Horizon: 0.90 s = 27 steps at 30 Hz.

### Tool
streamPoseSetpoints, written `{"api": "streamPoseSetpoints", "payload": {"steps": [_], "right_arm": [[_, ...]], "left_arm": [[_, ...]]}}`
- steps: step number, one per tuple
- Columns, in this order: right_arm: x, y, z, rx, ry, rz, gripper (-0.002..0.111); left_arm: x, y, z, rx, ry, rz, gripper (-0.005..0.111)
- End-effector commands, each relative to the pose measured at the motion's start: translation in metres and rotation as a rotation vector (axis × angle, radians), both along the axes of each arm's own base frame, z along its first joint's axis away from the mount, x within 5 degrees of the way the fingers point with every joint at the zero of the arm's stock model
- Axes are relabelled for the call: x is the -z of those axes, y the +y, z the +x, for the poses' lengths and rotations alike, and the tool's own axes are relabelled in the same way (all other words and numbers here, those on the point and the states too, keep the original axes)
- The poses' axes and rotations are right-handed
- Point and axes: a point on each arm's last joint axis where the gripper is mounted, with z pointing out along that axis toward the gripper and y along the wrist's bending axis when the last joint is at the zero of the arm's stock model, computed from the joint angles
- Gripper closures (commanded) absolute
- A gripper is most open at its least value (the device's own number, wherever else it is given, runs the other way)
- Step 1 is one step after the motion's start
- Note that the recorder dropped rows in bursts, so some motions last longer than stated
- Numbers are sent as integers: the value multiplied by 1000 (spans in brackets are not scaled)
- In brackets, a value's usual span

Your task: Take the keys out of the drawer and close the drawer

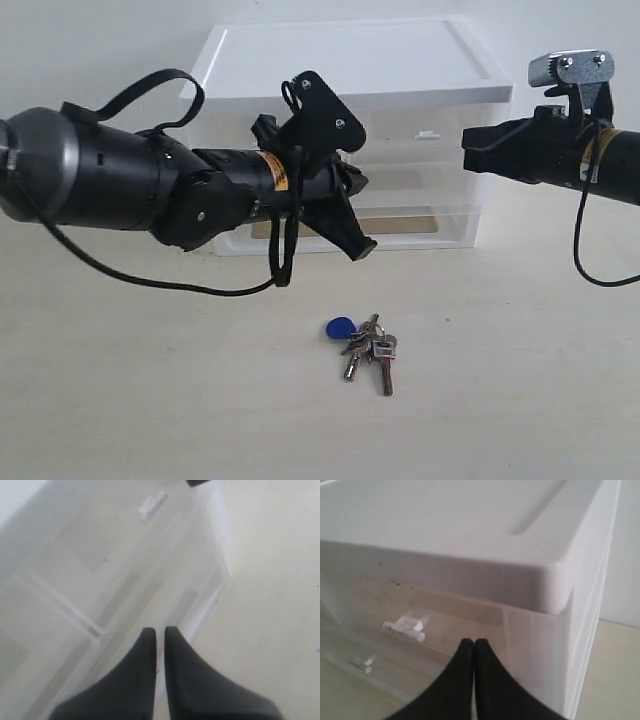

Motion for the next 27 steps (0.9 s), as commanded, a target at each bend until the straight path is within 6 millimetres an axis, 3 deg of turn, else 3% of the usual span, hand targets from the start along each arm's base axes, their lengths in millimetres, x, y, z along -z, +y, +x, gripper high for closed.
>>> {"api": "streamPoseSetpoints", "payload": {"steps": [1,8,16,19,24,27], "right_arm": [[-7,-2,0,-3,-35,20,108],[-34,3,-15,-86,-98,-20,108],[-48,-6,-50,36,-173,8,108],[-65,-5,-75,15,-230,42,108],[-91,-5,-134,4,-301,74,108],[-96,-6,-166,3,-331,82,108]], "left_arm": [[-20,11,-20,-8,-30,-70,102],[-42,38,-56,-7,-82,-126,102],[-64,67,-92,-43,-130,-225,102],[-87,94,-122,-107,-148,-346,102],[-128,142,-183,-133,-224,-610,102],[-139,163,-211,-124,-246,-745,102]]}}
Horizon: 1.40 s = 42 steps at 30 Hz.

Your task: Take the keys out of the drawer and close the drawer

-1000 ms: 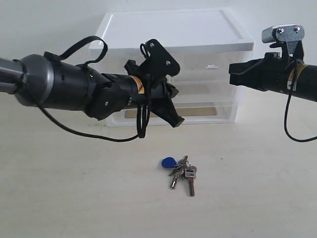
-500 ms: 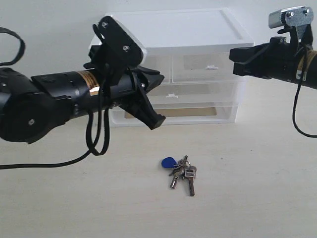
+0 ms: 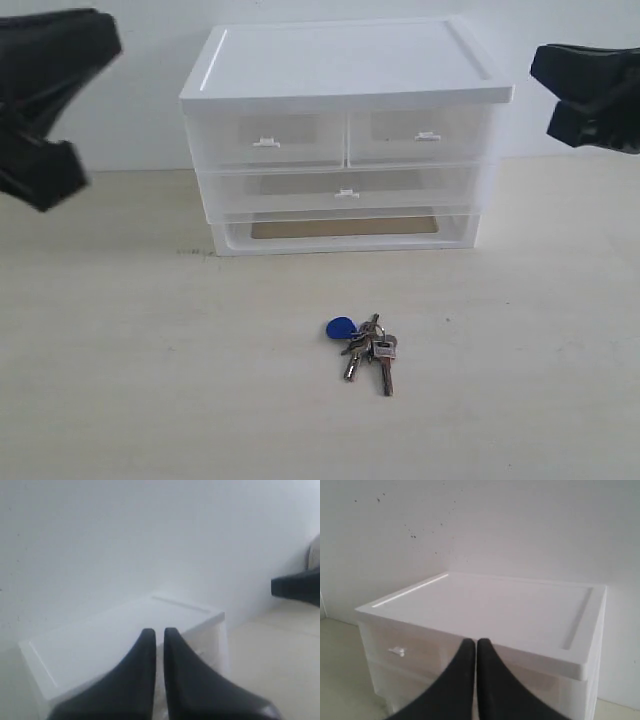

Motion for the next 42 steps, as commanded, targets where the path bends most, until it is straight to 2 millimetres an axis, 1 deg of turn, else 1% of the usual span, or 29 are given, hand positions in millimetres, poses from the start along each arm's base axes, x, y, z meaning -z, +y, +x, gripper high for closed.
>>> {"api": "streamPoseSetpoints", "payload": {"steps": [1,3,5,8,13,19,24,29,32,42], "right_arm": [[-5,-2,-37,1,-36,8,108],[-5,-4,-58,22,-45,14,108],[-10,-6,-79,43,-67,23,108],[-16,-8,-99,62,-95,51,108],[-26,-8,-130,48,-146,62,108],[-33,-7,-162,14,-183,71,108],[-40,-6,-188,-15,-257,104,108],[-44,-6,-207,-19,-345,112,108],[-46,-7,-214,-19,-376,112,108],[-45,-7,-215,-6,-375,106,108]], "left_arm": [[-12,25,-33,16,-36,-182,102],[-16,39,-52,28,-73,-252,102],[-15,49,-67,38,-79,-274,102],[-12,58,-80,49,-59,-281,102],[-11,69,-96,71,-13,-313,102],[-3,77,-109,78,44,-272,102],[2,83,-119,83,70,-251,102],[5,87,-125,86,83,-241,102],[10,88,-127,87,115,-216,102],[10,89,-128,86,118,-209,102]]}}
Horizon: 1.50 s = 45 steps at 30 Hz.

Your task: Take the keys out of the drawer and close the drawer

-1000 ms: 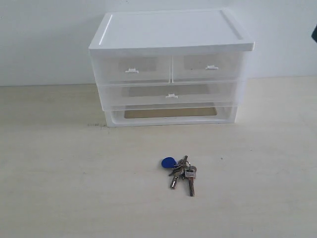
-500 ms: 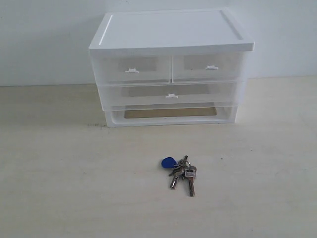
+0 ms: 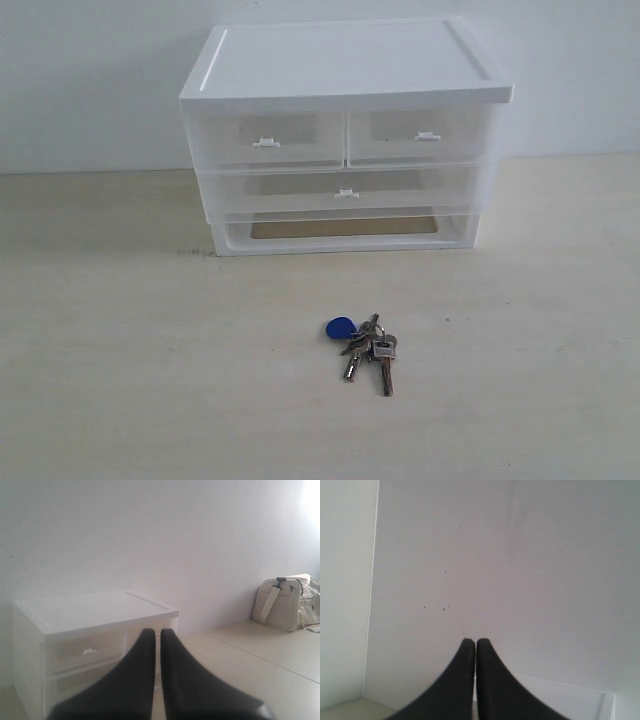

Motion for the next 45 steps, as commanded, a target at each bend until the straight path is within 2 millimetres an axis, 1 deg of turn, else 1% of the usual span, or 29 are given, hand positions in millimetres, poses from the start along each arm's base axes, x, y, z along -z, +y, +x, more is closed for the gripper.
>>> {"api": "streamPoseSetpoints", "payload": {"steps": [1,18,23,33,38,40,43,45], "right_arm": [[1,0,0,8,1,-1,108],[1,0,0,6,4,0,108],[1,0,0,6,4,2,108],[1,0,0,6,4,2,108],[1,0,0,6,4,2,108],[1,0,0,6,4,2,108],[1,0,0,6,4,2,108],[1,0,0,6,4,2,108]], "left_arm": [[1,0,-1,4,10,-12,102],[3,1,0,-18,14,-11,102],[23,1,9,-124,91,-31,102],[64,12,28,-399,129,-218,102],[88,15,32,-450,64,-248,102],[94,15,31,-450,35,-237,102],[90,15,24,-447,-77,-175,102],[90,14,21,-450,-115,-110,102]]}}
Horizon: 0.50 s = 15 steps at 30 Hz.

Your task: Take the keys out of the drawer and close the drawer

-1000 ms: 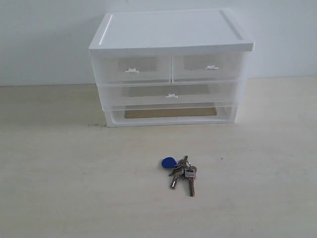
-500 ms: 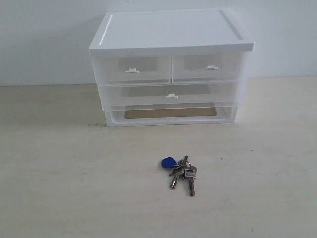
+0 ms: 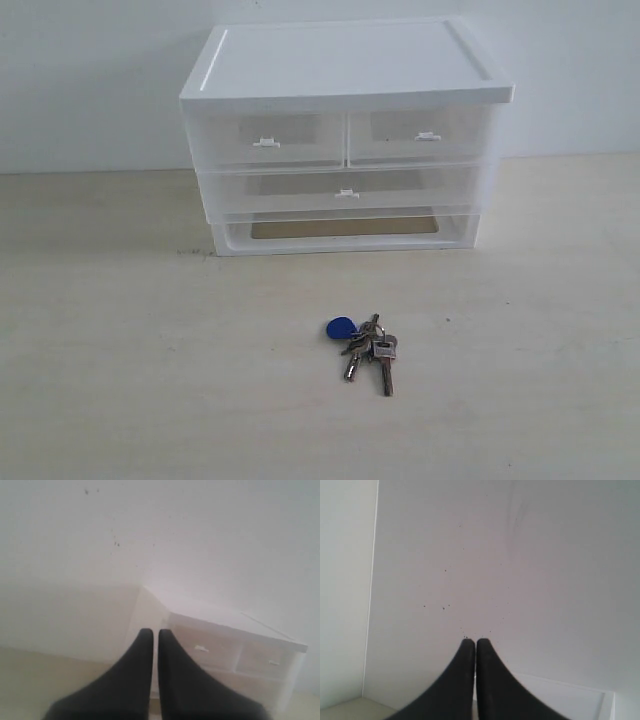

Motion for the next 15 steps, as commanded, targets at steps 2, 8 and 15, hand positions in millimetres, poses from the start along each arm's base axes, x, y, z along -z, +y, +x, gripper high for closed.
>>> {"api": "streamPoseSetpoints", "payload": {"steps": [2,8,15], "right_arm": [[0,0,-1,4,0,3,108],[0,0,-1,4,0,3,108],[0,0,-1,2,-1,3,108]], "left_arm": [[-3,-1,-7,-18,-102,161,102],[-2,0,-6,-60,-98,244,102],[3,3,-5,-119,-44,313,102]]}}
